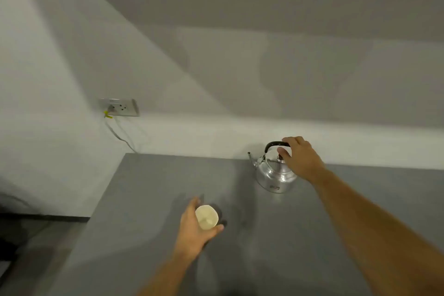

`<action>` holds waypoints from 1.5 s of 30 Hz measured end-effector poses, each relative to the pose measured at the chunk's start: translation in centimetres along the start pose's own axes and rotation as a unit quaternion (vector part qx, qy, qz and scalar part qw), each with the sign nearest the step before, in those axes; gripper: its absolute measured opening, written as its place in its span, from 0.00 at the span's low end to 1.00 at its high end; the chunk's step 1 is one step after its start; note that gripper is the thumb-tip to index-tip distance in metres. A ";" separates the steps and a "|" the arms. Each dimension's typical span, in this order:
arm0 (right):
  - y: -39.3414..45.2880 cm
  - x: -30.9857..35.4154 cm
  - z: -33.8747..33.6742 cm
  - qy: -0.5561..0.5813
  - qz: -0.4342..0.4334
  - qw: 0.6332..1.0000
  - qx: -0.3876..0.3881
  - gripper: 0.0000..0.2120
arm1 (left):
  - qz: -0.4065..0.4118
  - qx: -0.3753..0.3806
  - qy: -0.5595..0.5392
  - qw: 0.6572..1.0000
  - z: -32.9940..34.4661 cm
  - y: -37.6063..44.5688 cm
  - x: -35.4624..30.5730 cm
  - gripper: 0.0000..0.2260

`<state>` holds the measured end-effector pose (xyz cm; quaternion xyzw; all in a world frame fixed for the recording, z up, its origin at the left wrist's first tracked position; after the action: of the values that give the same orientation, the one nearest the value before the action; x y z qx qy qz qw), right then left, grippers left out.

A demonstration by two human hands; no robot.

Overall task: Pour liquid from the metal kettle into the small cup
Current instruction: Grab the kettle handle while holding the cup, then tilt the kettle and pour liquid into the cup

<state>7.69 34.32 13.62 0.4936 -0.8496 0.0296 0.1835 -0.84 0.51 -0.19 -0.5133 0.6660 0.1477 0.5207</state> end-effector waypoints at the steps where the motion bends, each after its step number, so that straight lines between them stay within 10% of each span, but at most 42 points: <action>1: 0.6 -0.5 0.1 -0.005 0.004 1.000 0.006 0.23 | 0.005 -0.005 -0.018 1.000 0.3 0.3 0.1 0.48; 10: 4.7 -4.1 2.1 0.017 0.044 0.997 0.065 0.21 | -0.047 -0.055 -0.048 0.996 1.8 0.1 0.5 0.30; 45: 3.0 2.8 -0.7 0.139 0.031 0.988 0.054 0.36 | -0.043 -0.071 -0.053 0.995 2.3 0.3 2.4 0.31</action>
<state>4.10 33.63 15.59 0.4677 -0.8275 0.1498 0.2721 0.28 1.01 -3.29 -0.5685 0.6023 0.1989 0.5239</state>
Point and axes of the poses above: each hand's wrist, its own y-axis towards the middle knuckle, its own z-axis out of the palm, x = y × z, the point moved 1 cm from there along y, towards the middle knuckle, and after that the axes turned 10 degrees about -z, right-handed, at the moved point
